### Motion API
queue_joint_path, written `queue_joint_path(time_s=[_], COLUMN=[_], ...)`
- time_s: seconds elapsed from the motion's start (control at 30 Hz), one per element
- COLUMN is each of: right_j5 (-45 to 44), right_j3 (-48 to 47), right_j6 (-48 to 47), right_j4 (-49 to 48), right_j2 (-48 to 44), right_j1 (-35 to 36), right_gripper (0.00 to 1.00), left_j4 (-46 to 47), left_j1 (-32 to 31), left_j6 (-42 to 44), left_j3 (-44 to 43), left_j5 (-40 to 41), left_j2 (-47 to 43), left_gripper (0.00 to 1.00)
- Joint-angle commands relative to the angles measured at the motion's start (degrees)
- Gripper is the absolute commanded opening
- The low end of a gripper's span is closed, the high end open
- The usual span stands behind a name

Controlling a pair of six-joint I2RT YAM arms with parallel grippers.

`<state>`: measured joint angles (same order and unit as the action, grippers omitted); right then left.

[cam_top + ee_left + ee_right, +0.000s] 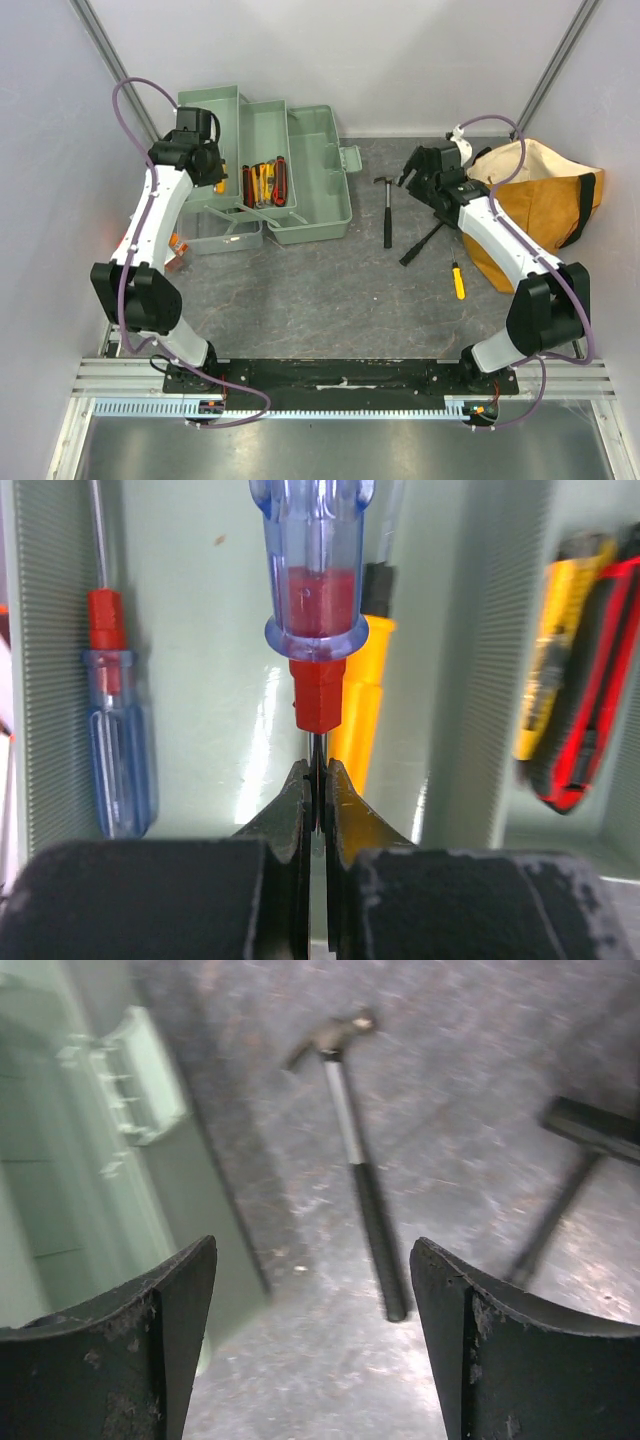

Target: Pack the tool kit

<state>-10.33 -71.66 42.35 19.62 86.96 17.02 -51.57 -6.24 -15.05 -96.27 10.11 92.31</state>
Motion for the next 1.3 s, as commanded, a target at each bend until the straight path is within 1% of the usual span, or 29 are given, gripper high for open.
queue_joint_path(time_s=[0.0, 0.1, 0.23, 0.33, 0.47, 0.5, 0.53, 0.57, 0.63, 0.7, 0.77, 0.93, 1.1, 1.27], right_j5=[-11.7, -16.7, -19.4, -19.6, -18.8, -18.8, -18.6, -18.6, -18.9, -19.3, -19.5, -16.0, -11.7, -6.3], right_j3=[2.8, 5.2, 8.5, 10.2, 11.7, 12.2, 12.5, 12.8, 13.5, 14.3, 15.1, 17.9, 20.8, 23.8], right_j6=[-1.3, -2.3, -4.2, -4.6, -4.6, -4.5, -4.5, -4.4, -4.2, -4.3, -4.4, -3.1, -2.1, -1.0], right_j4=[7.9, 10.0, 10.8, 10.9, 11.0, 11.1, 10.9, 11.1, 11.2, 11.3, 11.4, 11.4, 10.3, 8.6], right_j2=[-0.8, -0.7, 0.0, 0.8, 2.2, 2.4, 2.5, 2.5, 2.3, 2.1, 2.1, 2.8, 3.7, 4.1], right_j1=[-0.4, -0.5, -1.2, -1.9, -3.0, -3.4, -3.7, -4.0, -4.5, -5.0, -5.5, -8.0, -9.9, -11.5], right_gripper=[0.83, 0.83, 0.87, 0.92, 0.95, 0.95, 0.95, 0.96, 0.96, 0.96, 0.96, 0.96, 0.96, 0.95], left_j4=[-2.2, -2.2, -1.6, -1.5, -2.0, -1.9, -1.6, -1.6, -2.0, -1.9, -1.9, -1.3, 0.1, 2.3], left_j1=[1.1, 2.5, 4.0, 4.4, 4.7, 4.7, 4.8, 5.0, 5.2, 5.2, 5.1, 5.1, 5.1, 5.1], left_j6=[3.5, 3.7, 4.3, 4.6, 4.7, 4.5, 4.4, 4.2, 4.1, 3.5, 3.1, 2.7, 2.4, 1.8], left_j3=[-2.8, -2.7, -2.3, -2.4, -2.2, -2.0, -1.9, -2.1, -2.7, -3.3, -4.1, -7.0, -9.6, -9.8], left_j5=[9.0, 8.7, 5.1, 3.3, 2.9, 2.9, 3.0, 3.0, 2.9, 2.6, 1.6, -4.4, -14.0, -21.6], left_j2=[1.5, 2.2, 2.9, 3.9, 5.3, 5.5, 5.5, 5.6, 5.6, 5.2, 4.5, 1.9, -0.9, -3.9], left_gripper=[0.02, 0.02, 0.02, 0.03, 0.06, 0.09, 0.15, 0.23, 0.35, 0.44, 0.50, 0.52, 0.53, 0.54])
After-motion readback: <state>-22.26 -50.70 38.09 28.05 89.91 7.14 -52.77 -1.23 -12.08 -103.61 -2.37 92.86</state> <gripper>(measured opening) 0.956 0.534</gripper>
